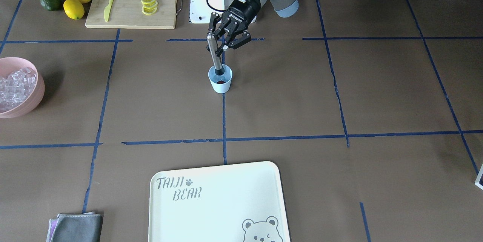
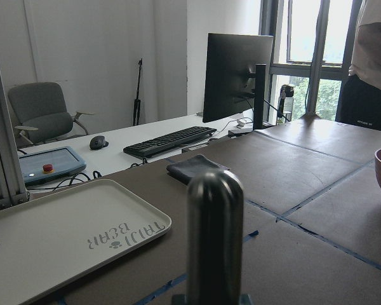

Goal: Mash ice and strawberries in cup
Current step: 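Press the muddler down into the cup repeatedly with the left gripper, then lift the muddler out of the cup and carry it back with the left gripper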

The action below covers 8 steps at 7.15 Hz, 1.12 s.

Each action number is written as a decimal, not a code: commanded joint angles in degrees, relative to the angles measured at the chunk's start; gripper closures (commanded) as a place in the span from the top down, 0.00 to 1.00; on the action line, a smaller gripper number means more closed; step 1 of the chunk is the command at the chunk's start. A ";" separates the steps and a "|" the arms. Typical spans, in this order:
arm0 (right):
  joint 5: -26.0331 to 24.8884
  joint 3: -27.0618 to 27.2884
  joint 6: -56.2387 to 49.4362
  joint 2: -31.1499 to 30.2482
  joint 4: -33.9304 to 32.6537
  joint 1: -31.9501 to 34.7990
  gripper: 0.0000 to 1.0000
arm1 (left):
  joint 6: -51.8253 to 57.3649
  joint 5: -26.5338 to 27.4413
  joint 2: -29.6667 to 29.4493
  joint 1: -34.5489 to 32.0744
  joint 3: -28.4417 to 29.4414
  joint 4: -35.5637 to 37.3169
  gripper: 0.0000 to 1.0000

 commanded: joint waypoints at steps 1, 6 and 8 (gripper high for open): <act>0.00 0.00 0.00 -0.07 0.00 0.00 0.99 | 3.30 0.14 0.29 -0.25 -6.95 5.11 0.01; -0.09 -0.09 0.00 -0.86 0.09 0.09 0.99 | 0.70 -0.39 3.26 -6.38 -9.89 16.30 0.00; 0.00 0.00 0.00 -1.12 0.09 0.09 0.99 | -2.38 -0.48 8.44 -9.20 -9.97 21.65 0.00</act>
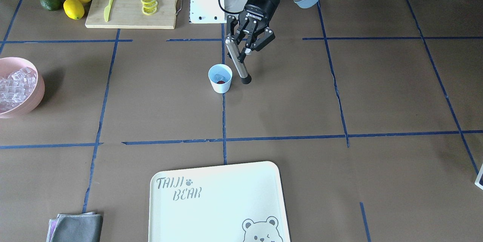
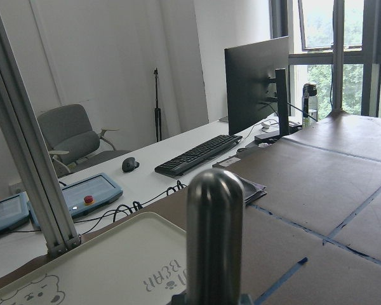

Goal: Mash ice and strawberries in cup
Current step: 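Lift the muddler out of the cup and carry it back with the left gripper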

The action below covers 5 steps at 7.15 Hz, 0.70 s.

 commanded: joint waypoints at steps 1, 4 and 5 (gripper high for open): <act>0.03 -0.01 0.00 -0.18 0.01 0.01 0.99 | -1.73 -0.03 5.93 -3.45 -0.01 4.51 0.00; 0.03 -0.02 0.00 -0.18 -0.08 0.01 0.99 | -8.19 -20.75 15.24 -16.42 0.17 9.00 0.00; 0.03 -0.02 0.00 -0.18 -0.08 0.01 0.99 | -9.63 -31.47 16.49 -22.83 0.08 14.75 0.00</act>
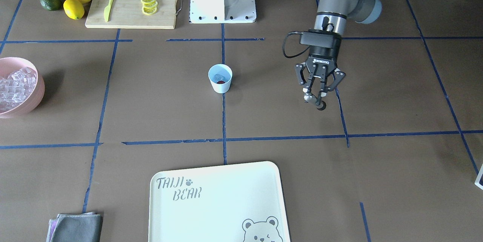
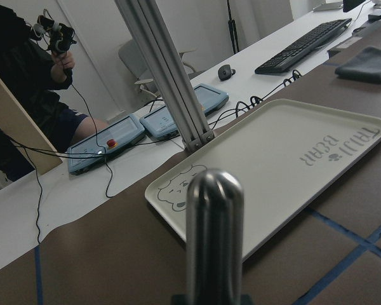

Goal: Mash ice and strawberries in cup
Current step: 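Lift the muddler out of the cup and carry it back with the left gripper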

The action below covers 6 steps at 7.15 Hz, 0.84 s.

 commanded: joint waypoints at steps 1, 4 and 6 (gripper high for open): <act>0.00 -0.02 0.00 0.00 -0.03 0.00 0.99 | -2.84 -24.02 2.38 -13.36 -0.11 12.55 0.00; 0.00 -0.10 0.00 0.00 -0.03 0.00 0.99 | -2.84 -38.59 5.70 -22.97 -0.56 31.57 0.00; 0.00 -0.19 0.00 0.00 -0.03 0.00 0.99 | -2.84 -47.31 7.04 -28.07 1.81 39.30 0.02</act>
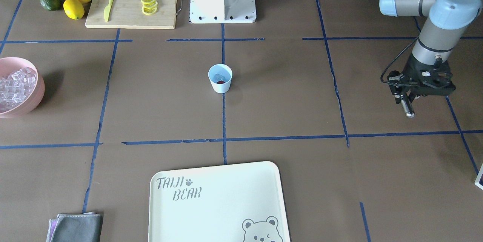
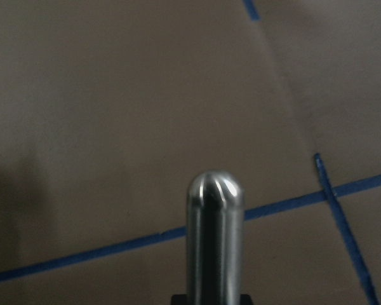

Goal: Mash ice and strawberries in cup
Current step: 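Lay the muddler down on the table and open the left gripper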

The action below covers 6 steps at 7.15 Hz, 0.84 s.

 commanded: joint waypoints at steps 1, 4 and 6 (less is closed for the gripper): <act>0.00 0.03 0.00 0.00 0.00 0.00 0.99 | 0.34 -5.09 0.83 -3.40 2.44 10.33 0.01; 0.00 -0.14 0.00 0.00 0.00 0.00 0.99 | 9.15 -5.26 0.05 -5.32 13.13 9.33 0.00; 0.00 0.03 0.00 0.00 0.00 0.00 0.99 | 10.10 -9.74 -0.13 -7.01 16.32 9.07 0.00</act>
